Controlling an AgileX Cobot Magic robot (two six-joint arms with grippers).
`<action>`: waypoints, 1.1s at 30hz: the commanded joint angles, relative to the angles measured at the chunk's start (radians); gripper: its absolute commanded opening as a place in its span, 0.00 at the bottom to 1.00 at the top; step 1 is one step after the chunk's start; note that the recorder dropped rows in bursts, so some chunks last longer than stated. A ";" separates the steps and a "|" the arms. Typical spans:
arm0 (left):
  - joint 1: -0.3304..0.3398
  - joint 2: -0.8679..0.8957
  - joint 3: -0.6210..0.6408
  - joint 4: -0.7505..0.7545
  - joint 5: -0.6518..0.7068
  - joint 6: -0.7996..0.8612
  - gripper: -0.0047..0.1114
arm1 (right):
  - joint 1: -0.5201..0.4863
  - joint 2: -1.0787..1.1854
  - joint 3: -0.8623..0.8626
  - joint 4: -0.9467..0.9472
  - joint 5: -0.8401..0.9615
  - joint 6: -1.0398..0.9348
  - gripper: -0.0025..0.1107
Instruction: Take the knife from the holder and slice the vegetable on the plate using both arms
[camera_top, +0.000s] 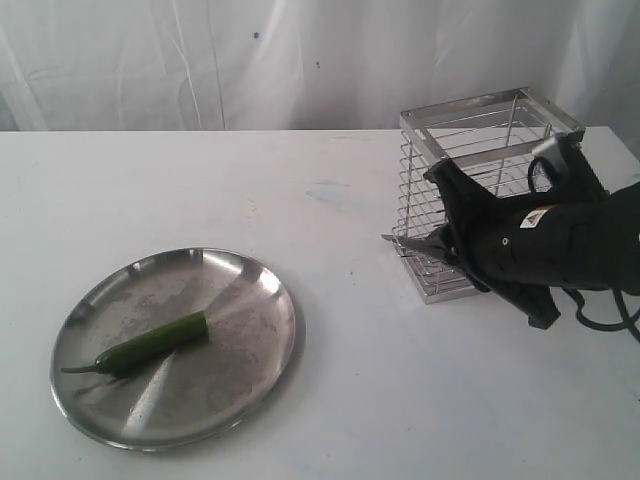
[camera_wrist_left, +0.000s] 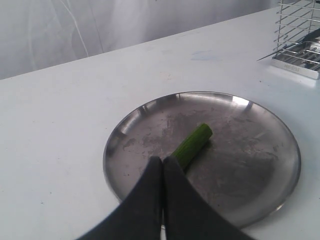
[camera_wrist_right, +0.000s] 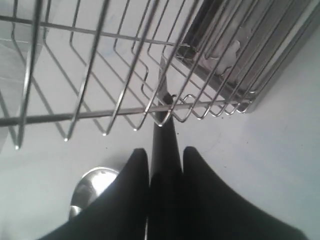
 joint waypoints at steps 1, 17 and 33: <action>-0.004 -0.005 0.004 -0.001 0.001 -0.005 0.04 | -0.006 -0.001 -0.044 -0.050 0.037 -0.083 0.15; -0.004 -0.005 0.004 -0.001 0.001 -0.005 0.04 | -0.006 -0.001 -0.183 -0.185 0.167 -0.447 0.03; -0.004 -0.005 0.004 -0.001 0.001 -0.005 0.04 | -0.030 0.003 -0.152 -0.183 0.319 -0.374 0.03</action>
